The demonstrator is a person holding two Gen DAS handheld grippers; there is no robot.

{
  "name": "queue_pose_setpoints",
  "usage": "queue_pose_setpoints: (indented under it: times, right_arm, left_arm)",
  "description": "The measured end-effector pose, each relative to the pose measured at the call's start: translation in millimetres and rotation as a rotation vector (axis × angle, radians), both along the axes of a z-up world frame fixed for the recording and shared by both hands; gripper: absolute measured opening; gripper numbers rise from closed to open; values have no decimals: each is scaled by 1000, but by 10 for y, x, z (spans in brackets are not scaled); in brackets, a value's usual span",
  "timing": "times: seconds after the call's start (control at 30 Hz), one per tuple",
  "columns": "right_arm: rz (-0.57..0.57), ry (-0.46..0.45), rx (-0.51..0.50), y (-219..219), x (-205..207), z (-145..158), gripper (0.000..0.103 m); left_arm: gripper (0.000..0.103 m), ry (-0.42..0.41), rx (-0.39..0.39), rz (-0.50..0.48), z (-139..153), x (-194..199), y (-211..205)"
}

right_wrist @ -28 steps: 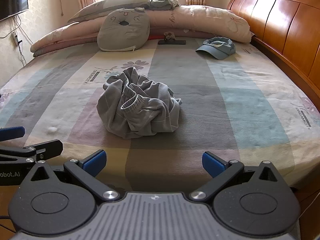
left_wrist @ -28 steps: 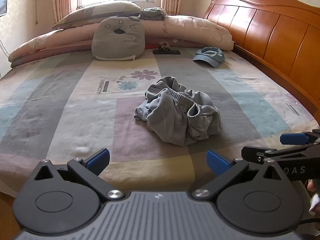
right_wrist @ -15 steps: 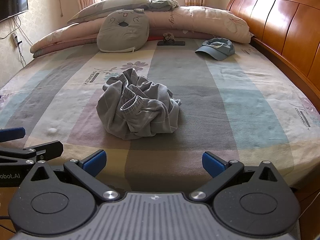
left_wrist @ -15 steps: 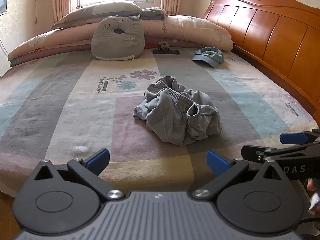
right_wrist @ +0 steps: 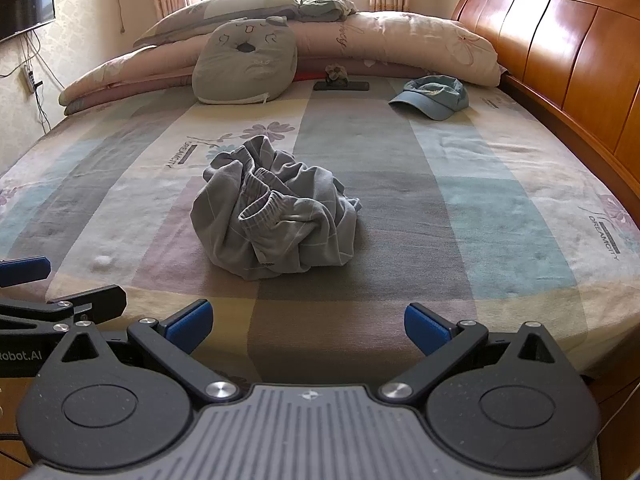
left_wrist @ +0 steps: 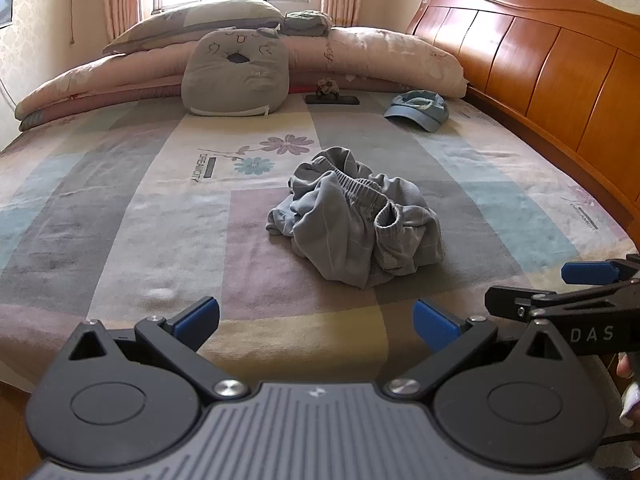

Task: Fold clothes

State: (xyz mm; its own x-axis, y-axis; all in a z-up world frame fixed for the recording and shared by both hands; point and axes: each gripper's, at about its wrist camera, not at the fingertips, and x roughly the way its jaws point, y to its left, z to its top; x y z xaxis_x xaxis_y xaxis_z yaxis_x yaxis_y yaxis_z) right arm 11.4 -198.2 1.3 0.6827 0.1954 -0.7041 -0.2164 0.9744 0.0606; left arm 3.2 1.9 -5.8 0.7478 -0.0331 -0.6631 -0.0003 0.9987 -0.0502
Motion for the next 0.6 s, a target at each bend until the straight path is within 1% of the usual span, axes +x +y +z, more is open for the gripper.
queue_pose_setpoints:
  times: [0.6]
  right_arm:
    - [13,-20,-18,58,97,72,103]
  left_arm:
    - [102,-22,12,-2,44,9,8]
